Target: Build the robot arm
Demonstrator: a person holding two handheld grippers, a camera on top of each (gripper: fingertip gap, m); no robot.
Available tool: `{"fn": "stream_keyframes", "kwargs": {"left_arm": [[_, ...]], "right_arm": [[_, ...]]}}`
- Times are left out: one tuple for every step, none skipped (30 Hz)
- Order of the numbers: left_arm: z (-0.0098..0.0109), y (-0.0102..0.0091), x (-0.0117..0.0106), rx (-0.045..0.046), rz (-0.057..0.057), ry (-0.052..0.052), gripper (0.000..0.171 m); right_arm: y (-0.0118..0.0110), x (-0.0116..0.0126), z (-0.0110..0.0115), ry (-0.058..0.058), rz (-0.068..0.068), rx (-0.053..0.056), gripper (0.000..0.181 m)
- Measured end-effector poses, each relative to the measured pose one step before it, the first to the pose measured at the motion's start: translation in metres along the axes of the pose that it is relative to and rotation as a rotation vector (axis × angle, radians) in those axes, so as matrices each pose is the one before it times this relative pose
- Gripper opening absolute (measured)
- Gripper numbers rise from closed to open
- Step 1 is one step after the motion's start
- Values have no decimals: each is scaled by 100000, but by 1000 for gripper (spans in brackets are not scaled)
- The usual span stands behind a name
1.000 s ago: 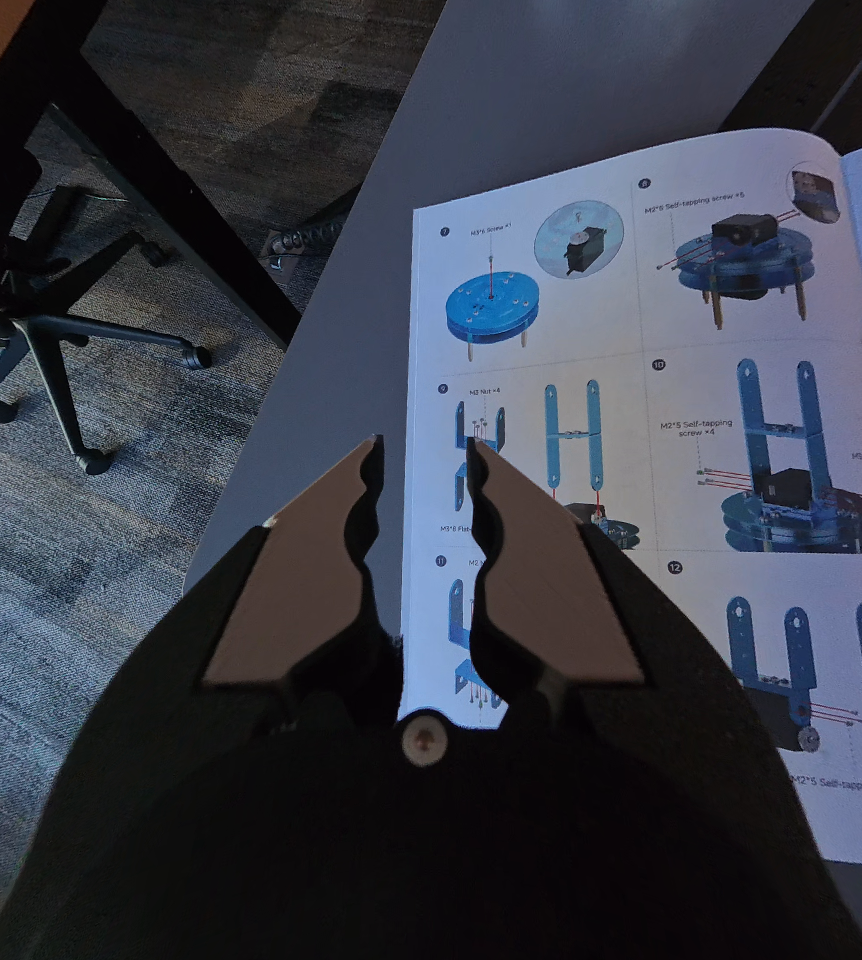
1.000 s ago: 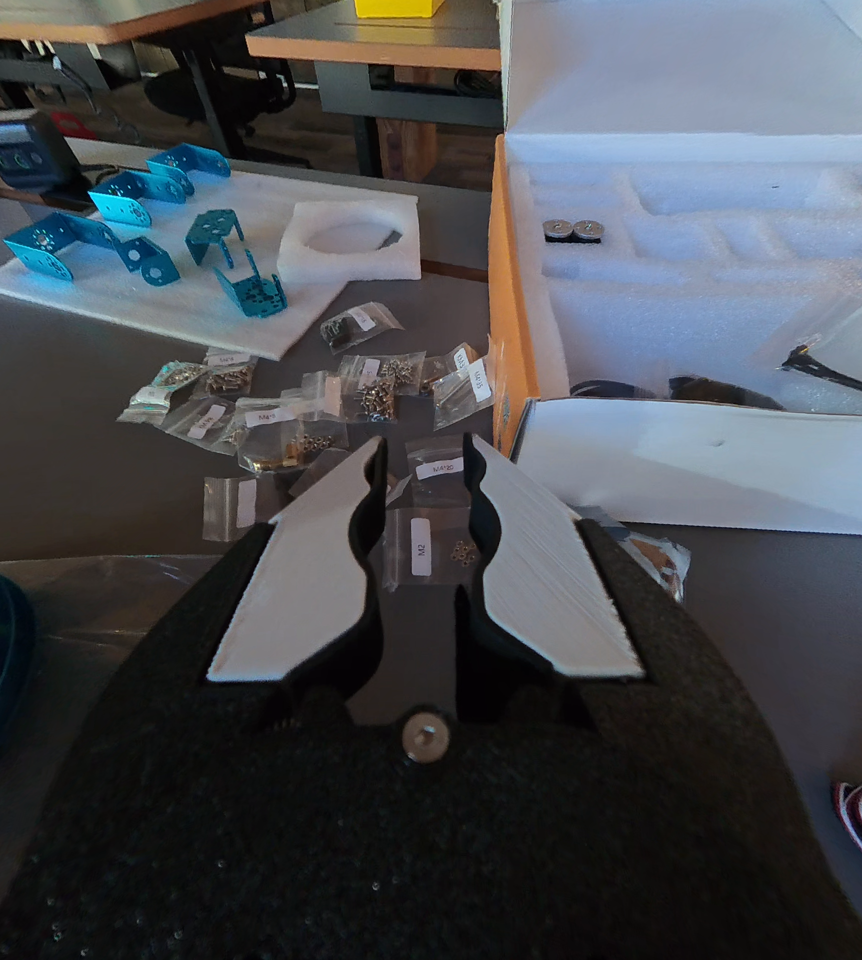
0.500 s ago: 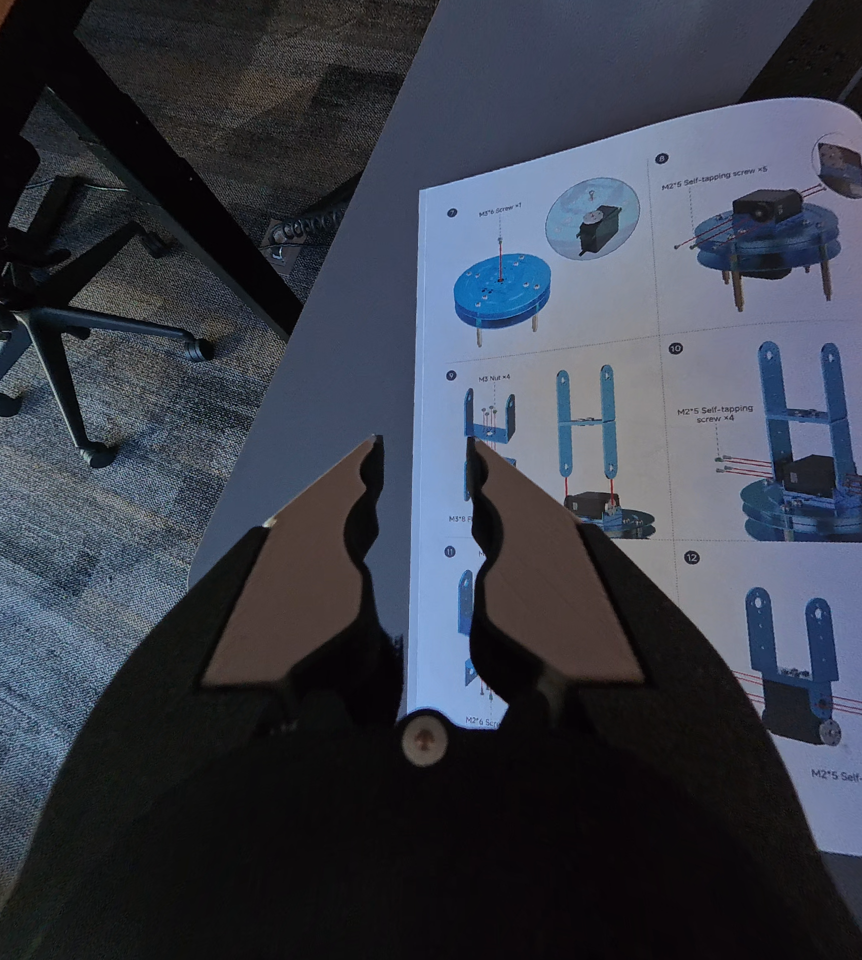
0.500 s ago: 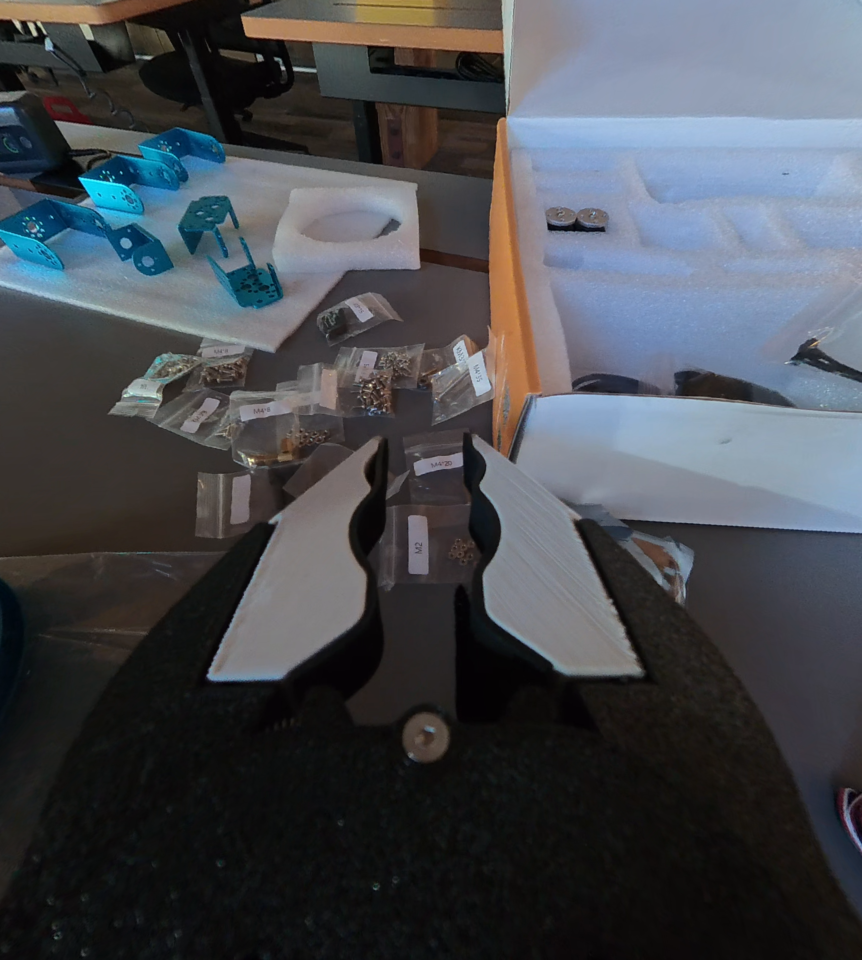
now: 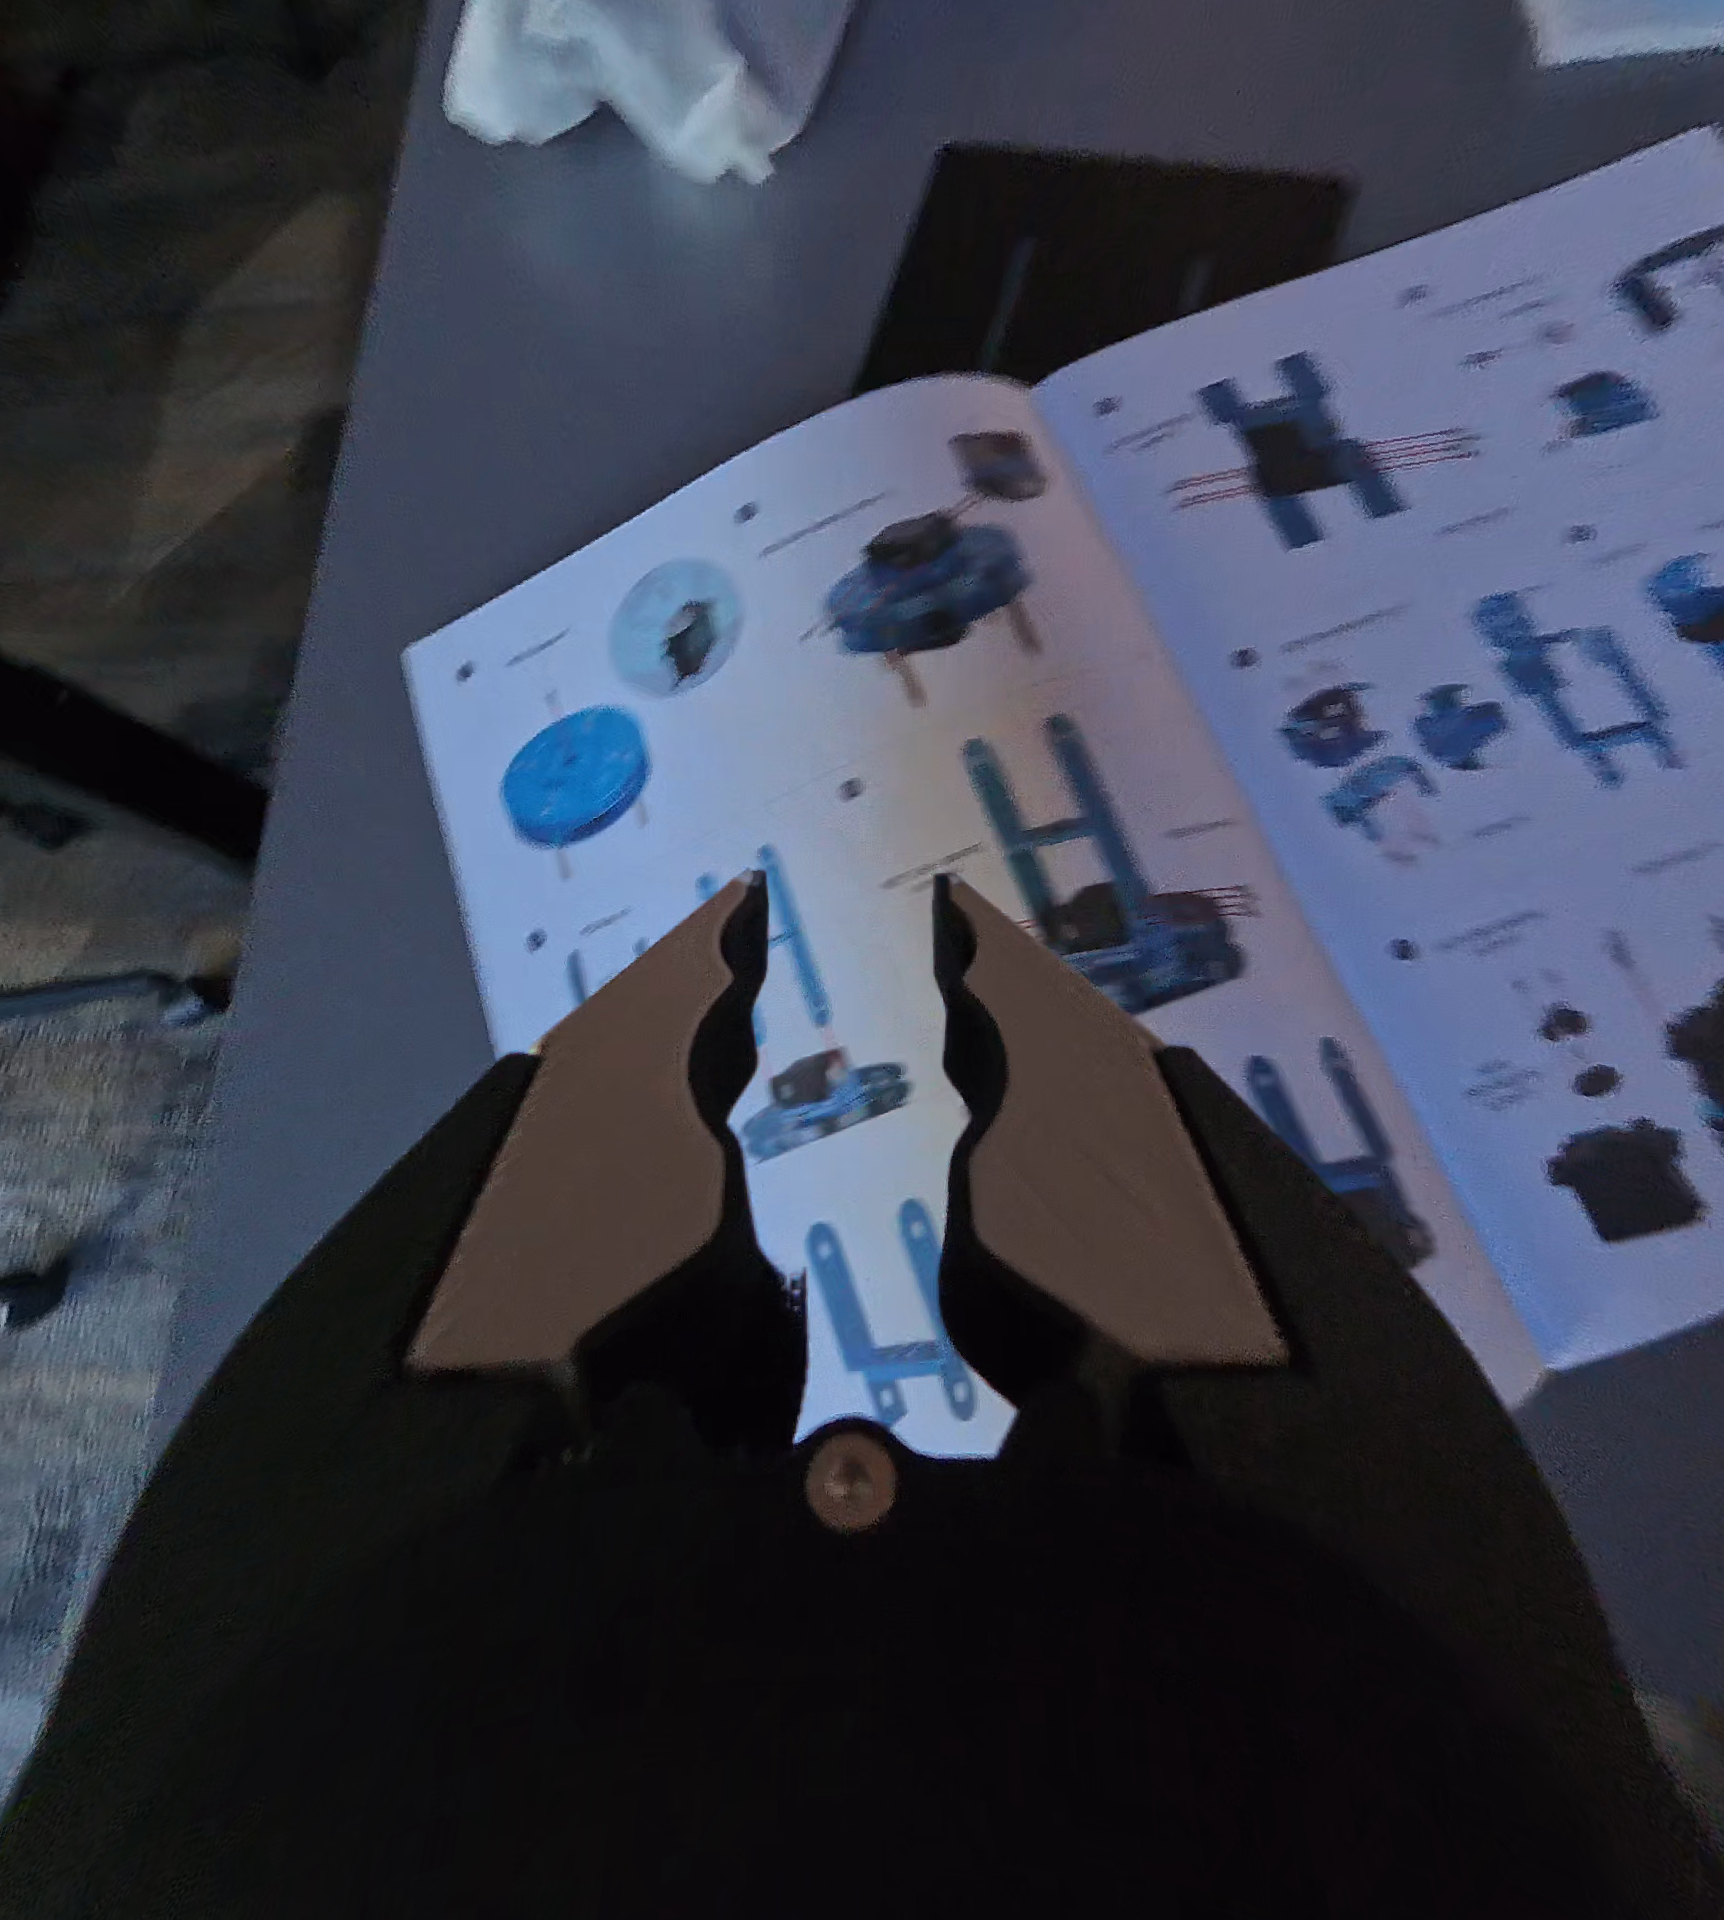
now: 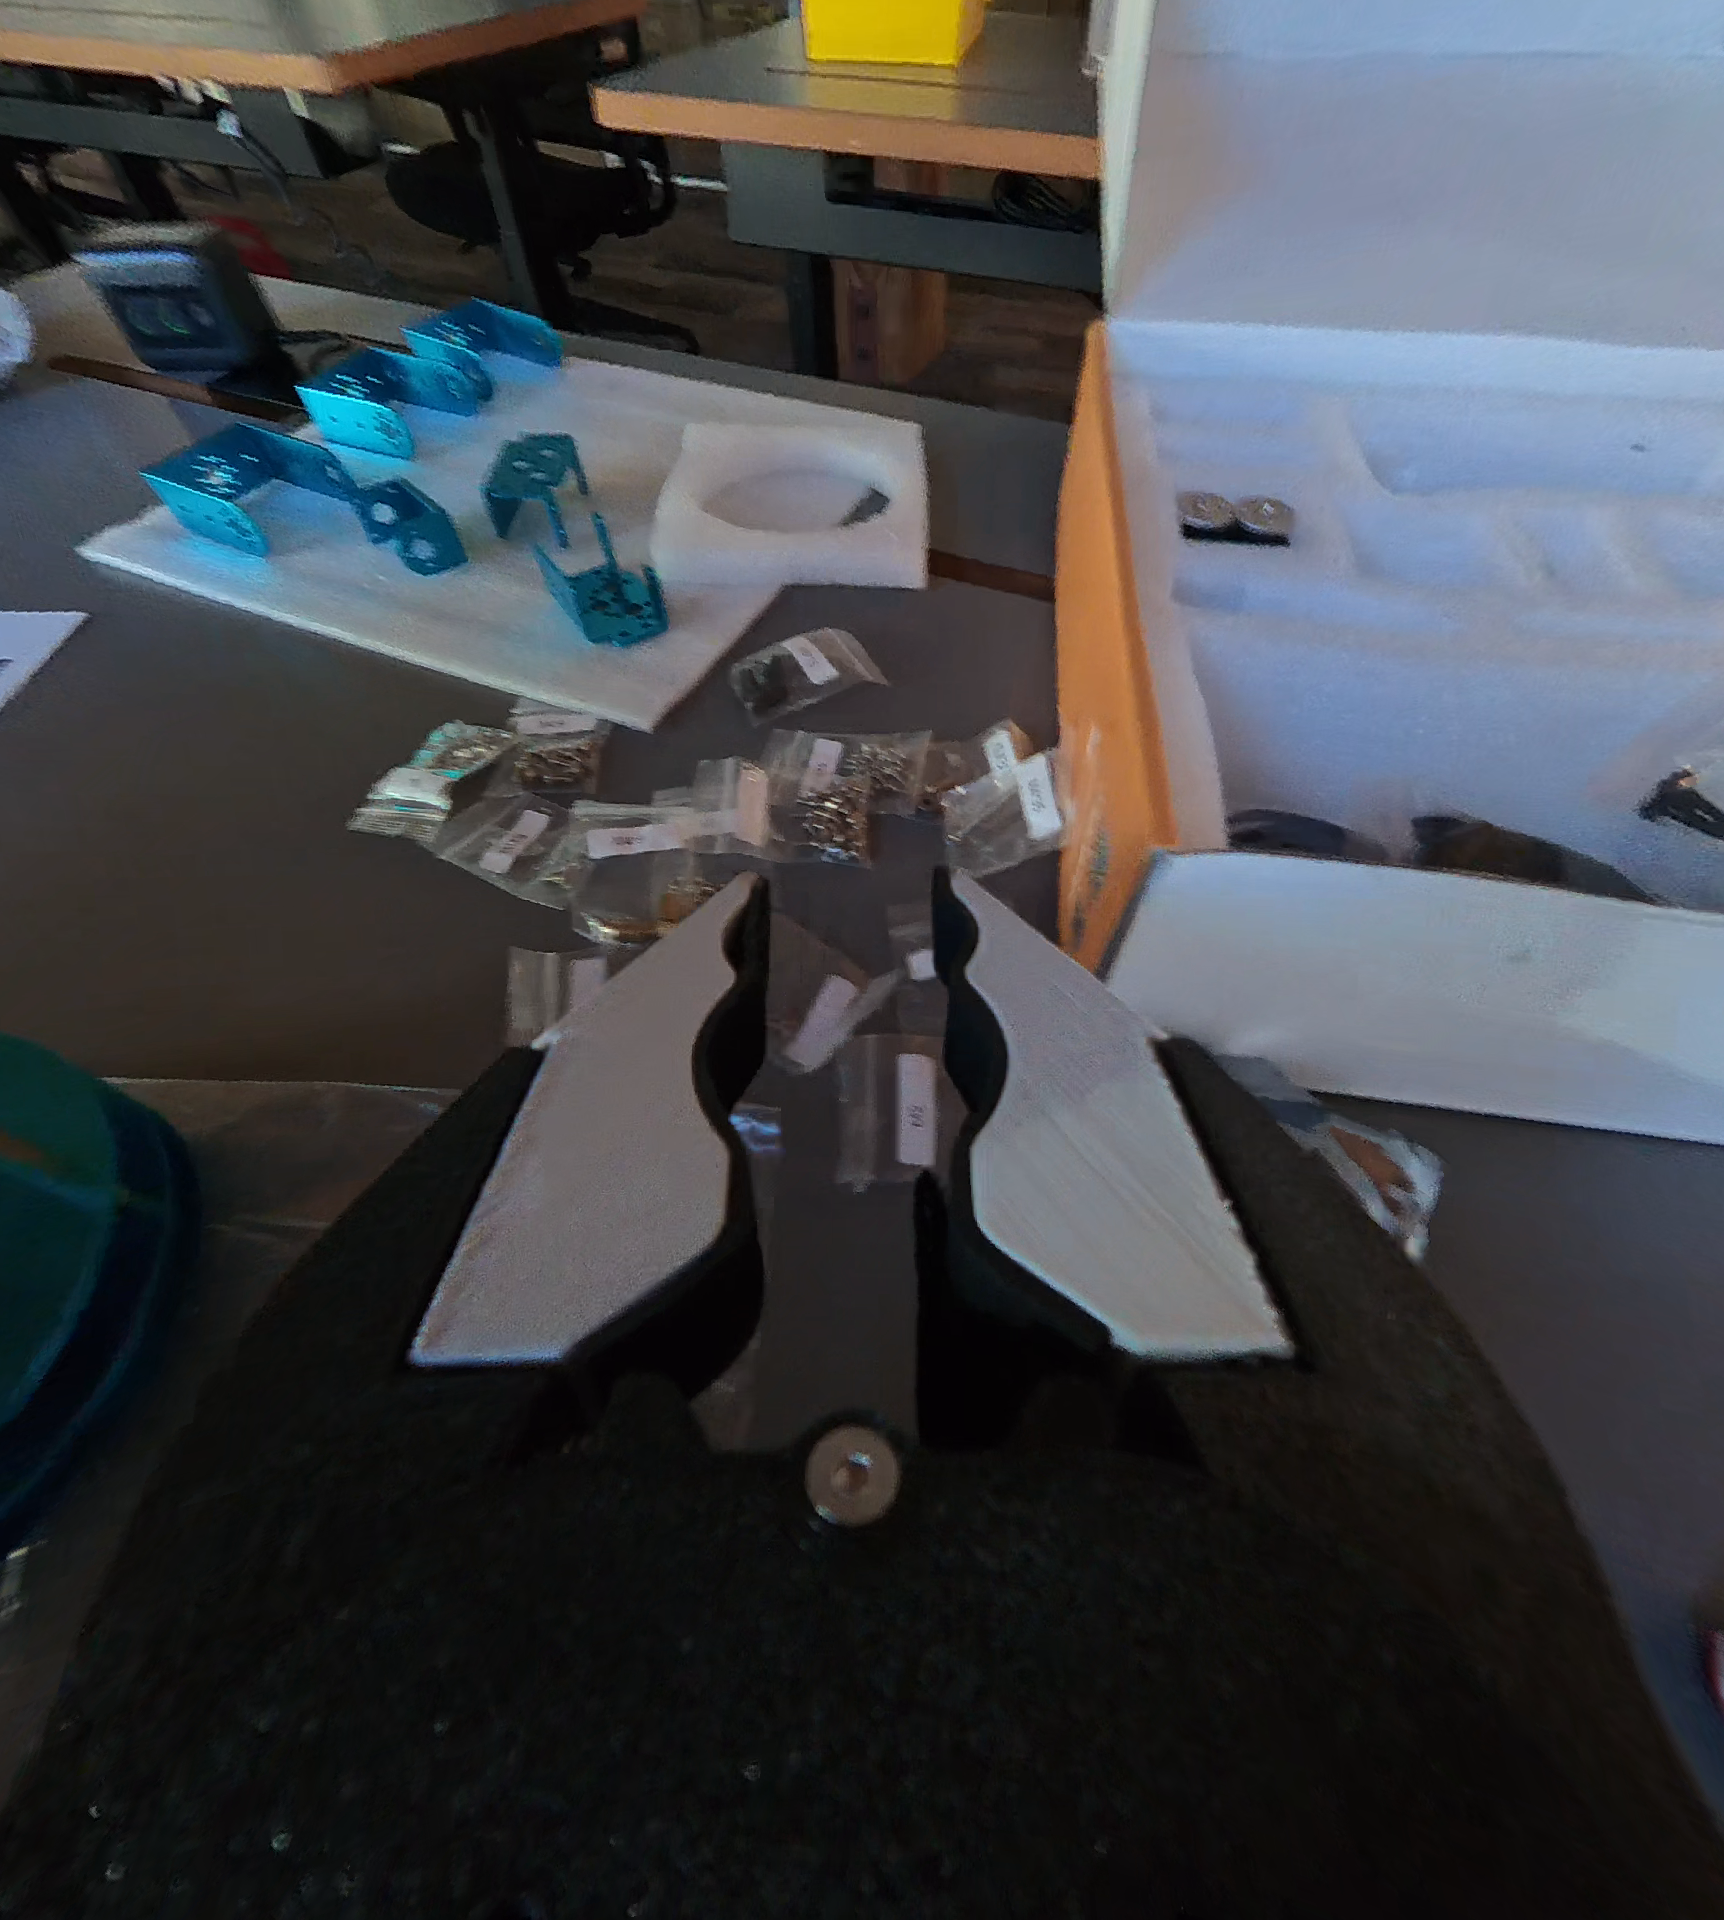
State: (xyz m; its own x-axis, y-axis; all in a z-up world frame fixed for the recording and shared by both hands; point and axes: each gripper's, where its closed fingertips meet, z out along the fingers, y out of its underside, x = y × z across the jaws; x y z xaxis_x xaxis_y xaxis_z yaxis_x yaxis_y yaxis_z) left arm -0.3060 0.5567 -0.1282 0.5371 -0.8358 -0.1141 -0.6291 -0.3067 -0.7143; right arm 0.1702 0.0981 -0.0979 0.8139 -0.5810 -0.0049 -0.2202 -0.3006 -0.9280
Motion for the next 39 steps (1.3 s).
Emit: {"fn": "stream_keyframes", "kwargs": {"left_arm": [[-322,-946,1733,3261,4410,4928,31],[-279,-1181,1852,3808,4109,4954,31],[-180,-1370,2114,4114,3806,5980,31],[-2,-1447,2414,3837,3847,7102,31],[224,-1430,2701,3396,4346,8038,31],[498,-1404,2836,3032,4874,8398,31],[863,-1403,2876,2767,4919,8667,30],[1234,-1355,2928,2653,3975,9944,30],[1563,-1117,2783,1456,1646,10365,30],[1826,-747,2272,-504,-492,8286,31],[1937,-463,1833,-1181,-850,6359,31],[1916,-134,1598,-1643,-644,5852,31],[1866,194,1298,-2877,-1292,4867,31],[1757,368,827,-3655,-1700,2657,31],[1490,330,491,-3313,-919,733,31],[1181,95,407,-1611,71,-85,31],[929,-115,425,-354,301,-275,31],[657,-242,506,389,811,-133,31],[368,-444,408,1674,951,-576,30],[165,-505,144,1872,288,-1407,30],[76,-440,-249,868,-171,-2695,30],[20,-458,-695,627,-126,-4511,30],[51,-465,-887,552,102,-5053,31],[154,-335,-590,-312,550,-2713,31],[292,-223,-19,-612,914,1189,31],[367,-114,329,-1004,946,3645,31],[331,-149,323,-731,1687,3062,31],[292,-249,212,200,3351,1408,30],[281,-227,203,305,4693,716,28],[290,-130,21,17,4558,-314,20],[324,32,-161,-788,3171,-1176,17],[333,147,-48,-1646,1522,-125,17],[286,128,35,-1335,650,574,17],[225,57,64,-562,715,723,15],[187,-4,109,59,895,1004,12],[153,-163,146,1051,814,1233,9],[178,3,-27,-31,664,364,10],[212,221,-49,-1424,-16,299,11],[33,-62,-16,195,-1544,357,11]], "right_arm": [[-435,-942,-193,-3591,-109,1382,30],[-466,-1115,-204,-4514,-67,1331,30],[-472,-1375,-217,-6248,-342,1457,30],[-310,-1502,-187,-7315,-825,576,30],[25,-1578,-153,-8035,-727,-1386,31],[396,-1803,-117,-9635,-835,-3419,31],[478,-1738,-123,-8767,-1649,-3666,31],[375,-1523,-115,-6504,-2431,-2300,31],[267,-1630,-105,-6795,-2823,-1598,31],[96,-1644,-113,-7014,-2345,-888,31],[18,-1359,-90,-5561,-1327,-128,31],[119,-1305,-53,-5909,-638,-483,31],[328,-1450,-56,-7370,-581,-1435,32],[344,-1218,-40,-6078,-673,-1073,33],[299,-825,36,-3770,-1055,-504,33],[370,-505,168,-1806,-940,-611,33],[614,-319,292,-718,-597,-2039,33],[719,-40,355,1156,-764,-3060,31],[478,198,369,2885,-1402,-1699,30],[293,217,328,3011,-1496,-753,28],[197,212,273,2496,-545,-512,26],[176,48,213,854,123,-619,26],[160,-97,178,-529,448,-618,26],[157,-12,191,-139,846,-633,24],[153,63,219,399,587,-730,21],[45,-19,240,337,59,-199,18],[132,-23,203,680,-266,-1102,14],[129,113,82,1922,-844,-1619,9],[-45,57,-16,1695,-1723,-165,5],[-8,26,-19,1372,-1105,-44,5],[1,12,-5,1006,-416,33,5],[-10,-7,7,723,143,-110,5],[-31,4,0,945,-472,-419,5],[-131,44,-14,1456,-738,-263,5],[-290,42,-78,1284,-1981,-69,4],[-389,21,-159,688,-2625,-559,4],[-452,-7,-176,-235,-1395,-931,4],[-519,11,-173,-553,-342,-737,4],[-384,16,-178,-868,-453,-1798,4]]}}
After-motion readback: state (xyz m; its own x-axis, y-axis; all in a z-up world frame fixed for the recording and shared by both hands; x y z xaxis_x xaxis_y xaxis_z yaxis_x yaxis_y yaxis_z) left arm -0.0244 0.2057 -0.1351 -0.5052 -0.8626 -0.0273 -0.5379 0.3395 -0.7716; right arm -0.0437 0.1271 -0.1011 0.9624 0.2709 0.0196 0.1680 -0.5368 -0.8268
